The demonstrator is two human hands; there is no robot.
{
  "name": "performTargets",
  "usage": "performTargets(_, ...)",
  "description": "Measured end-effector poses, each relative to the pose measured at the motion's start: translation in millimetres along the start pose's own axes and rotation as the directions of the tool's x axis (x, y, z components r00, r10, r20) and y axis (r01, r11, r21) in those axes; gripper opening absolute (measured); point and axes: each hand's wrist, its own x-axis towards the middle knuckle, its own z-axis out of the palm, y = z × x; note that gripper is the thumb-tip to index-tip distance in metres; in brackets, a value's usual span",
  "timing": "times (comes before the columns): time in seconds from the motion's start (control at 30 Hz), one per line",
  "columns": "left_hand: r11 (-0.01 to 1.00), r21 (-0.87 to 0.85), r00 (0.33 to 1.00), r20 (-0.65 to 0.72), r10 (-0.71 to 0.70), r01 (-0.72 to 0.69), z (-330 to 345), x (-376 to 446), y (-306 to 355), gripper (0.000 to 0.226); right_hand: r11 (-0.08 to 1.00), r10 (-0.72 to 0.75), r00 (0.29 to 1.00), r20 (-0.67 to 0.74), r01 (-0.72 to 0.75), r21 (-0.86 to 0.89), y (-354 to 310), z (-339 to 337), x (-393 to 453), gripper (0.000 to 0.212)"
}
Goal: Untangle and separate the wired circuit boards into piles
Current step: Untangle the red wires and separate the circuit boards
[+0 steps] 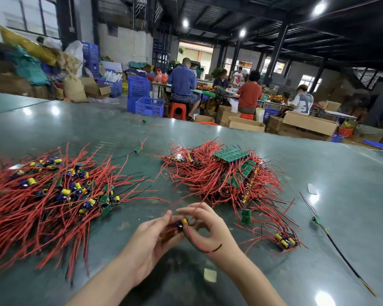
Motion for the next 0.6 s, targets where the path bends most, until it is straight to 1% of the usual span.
performTargets(0.07, 1.0, 0.001, 1.0, -0.008, -0.006, 0.006, -0.8, 1.1, -0.5, 0.032, 0.998, -0.016, 0.999, -0.044, 0.014, -0.054, 2.5, 0.2, -3.8, 0.036)
performTargets(0.13, 1.0, 0.011, 1.0, 0.015, -0.012, 0.012, 0.1, 0.2, -1.6, 0.033, 0.996, -0.024, 0.996, -0.091, 0.016, -0.089, 3.1, -0.4, -6.5, 0.029)
performTargets(0.23, 0.999, -0.011, 0.998, 0.062, -0.031, 0.032, 1.1, -0.9, -2.6, 0.035, 0.998, -0.015, 0.99, -0.139, 0.006, -0.067, -0.9, 2.5, -7.0, 0.016)
performTargets(0.27, 0.999, -0.015, 0.995, 0.088, -0.038, 0.04, 1.5, -1.6, -2.8, 0.034, 0.999, -0.008, 0.986, -0.167, 0.003, -0.035, -2.2, 4.0, -6.7, 0.012)
performTargets(0.3, 0.999, -0.018, 0.993, 0.111, -0.044, 0.046, 1.4, -2.0, -3.0, 0.031, 1.0, 0.004, 0.978, -0.208, -0.003, 0.002, -3.1, 4.9, -6.9, 0.013)
performTargets(0.37, 0.997, -0.042, 0.987, 0.151, -0.06, 0.067, 1.0, -3.2, -1.4, 0.025, 0.995, 0.071, 0.957, -0.28, -0.048, 0.089, -4.4, 4.1, -5.9, 0.024)
performTargets(0.4, 0.994, -0.064, 0.98, 0.183, -0.078, 0.091, 1.1, -4.2, 0.8, 0.027, 0.985, 0.122, 0.948, -0.296, -0.078, 0.155, -5.2, 2.1, -5.1, 0.027)
performTargets(0.43, 0.987, -0.099, 0.971, 0.216, -0.103, 0.127, 0.3, -5.1, 2.9, 0.037, 0.968, 0.167, 0.939, -0.3, -0.1, 0.229, -6.5, -0.1, -4.2, 0.029)
performTargets(0.5, 0.962, -0.191, 0.955, 0.258, -0.144, 0.196, -3.7, -4.2, 6.4, 0.067, 0.923, 0.224, 0.935, -0.275, -0.112, 0.369, -8.7, -4.8, -3.4, 0.028)
performTargets(0.53, 0.951, -0.219, 0.952, 0.264, -0.157, 0.218, -5.7, -3.2, 7.3, 0.074, 0.897, 0.24, 0.938, -0.249, -0.117, 0.425, -10.0, -6.2, -3.6, 0.025)
performTargets(0.57, 0.95, -0.213, 0.95, 0.261, -0.17, 0.228, -7.2, -1.7, 6.8, 0.071, 0.881, 0.247, 0.944, -0.219, -0.124, 0.457, -11.8, -6.2, -3.9, 0.023)
performTargets(0.6, 0.96, -0.169, 0.951, 0.253, -0.178, 0.224, -7.9, -1.0, 5.2, 0.059, 0.878, 0.243, 0.95, -0.195, -0.13, 0.46, -13.2, -4.9, -4.5, 0.023)
